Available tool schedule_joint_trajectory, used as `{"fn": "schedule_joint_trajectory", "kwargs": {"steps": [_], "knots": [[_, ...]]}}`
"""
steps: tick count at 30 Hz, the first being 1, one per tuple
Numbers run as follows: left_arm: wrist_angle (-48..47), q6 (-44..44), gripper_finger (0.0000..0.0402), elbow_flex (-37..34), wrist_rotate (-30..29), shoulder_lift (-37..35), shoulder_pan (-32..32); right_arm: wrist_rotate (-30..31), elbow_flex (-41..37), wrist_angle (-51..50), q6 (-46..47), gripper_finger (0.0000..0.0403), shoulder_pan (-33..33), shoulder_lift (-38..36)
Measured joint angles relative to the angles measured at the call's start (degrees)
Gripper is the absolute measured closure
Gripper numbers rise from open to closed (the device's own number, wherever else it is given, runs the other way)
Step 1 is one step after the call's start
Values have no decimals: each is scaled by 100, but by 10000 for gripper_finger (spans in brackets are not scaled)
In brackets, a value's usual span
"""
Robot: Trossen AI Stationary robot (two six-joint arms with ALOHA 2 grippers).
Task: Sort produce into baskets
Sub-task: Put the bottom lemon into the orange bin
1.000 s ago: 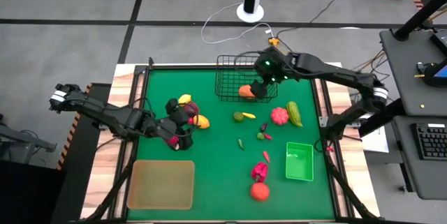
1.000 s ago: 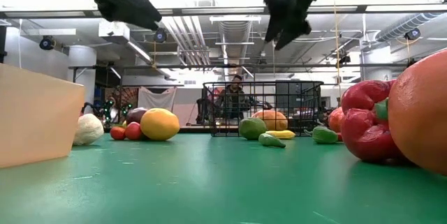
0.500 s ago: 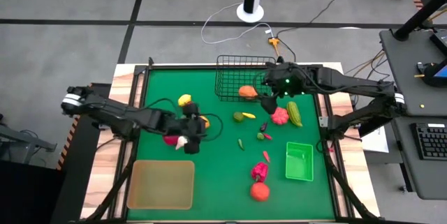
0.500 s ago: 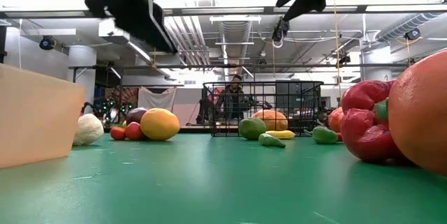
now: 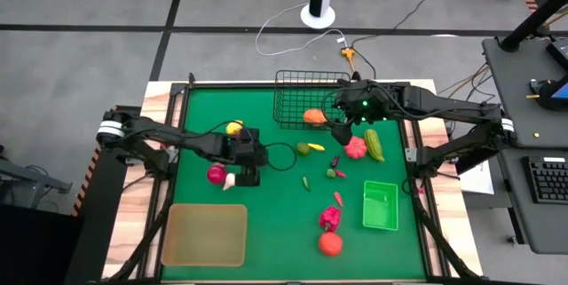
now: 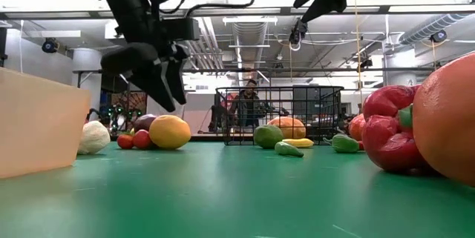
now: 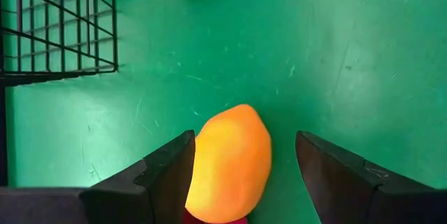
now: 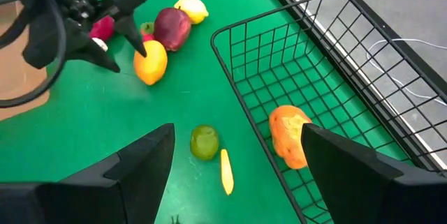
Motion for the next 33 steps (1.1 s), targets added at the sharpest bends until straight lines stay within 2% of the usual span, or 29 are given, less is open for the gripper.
{"fn": "schedule_joint_trajectory", "kwargs": {"steps": [13,17,25,33], "knots": [[7,405,170,-4,48,336,326,-2,-32,1,-4,97,0,4],[12,417,171,-7,230,478,407,-1,-59,-2,-2,92,0,4],[94,391,172,-4,238,582,430,-2,-66,4,-50,98,0,7],[100,296,220,-2,240,569,430,-2,-66,19,-77,93,0,7]]}}
